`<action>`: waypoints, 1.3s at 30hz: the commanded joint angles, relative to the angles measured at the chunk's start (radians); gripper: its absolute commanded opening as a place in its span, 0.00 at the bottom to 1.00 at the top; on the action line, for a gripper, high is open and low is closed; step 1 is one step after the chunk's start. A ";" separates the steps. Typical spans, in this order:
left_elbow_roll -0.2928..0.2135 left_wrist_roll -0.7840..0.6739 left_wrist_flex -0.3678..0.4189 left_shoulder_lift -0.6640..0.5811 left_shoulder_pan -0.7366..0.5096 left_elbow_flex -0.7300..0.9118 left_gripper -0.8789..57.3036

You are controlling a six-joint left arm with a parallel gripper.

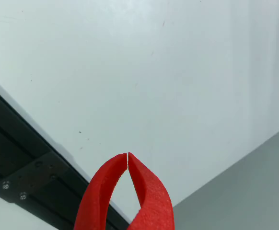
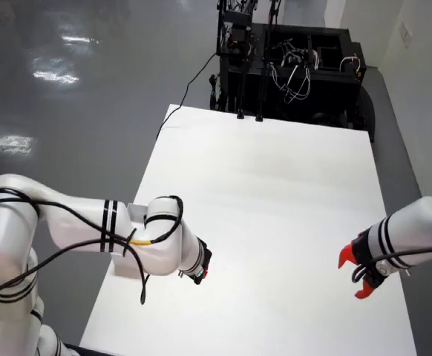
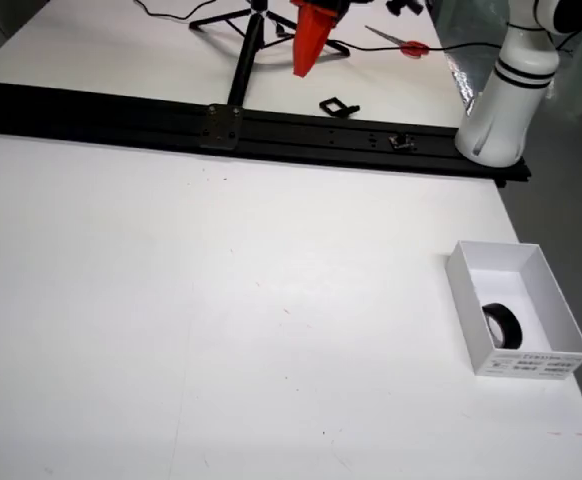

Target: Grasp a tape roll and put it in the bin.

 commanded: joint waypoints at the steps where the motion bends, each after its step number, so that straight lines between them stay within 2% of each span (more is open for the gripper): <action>1: -0.010 0.006 0.043 -0.091 -0.041 -0.002 0.01; 26: -0.053 0.006 0.044 -0.091 -0.036 -0.002 0.01; 34: -0.090 0.006 0.061 -0.088 -0.019 -0.002 0.01; 39: -0.091 0.006 0.086 -0.088 -0.016 -0.002 0.01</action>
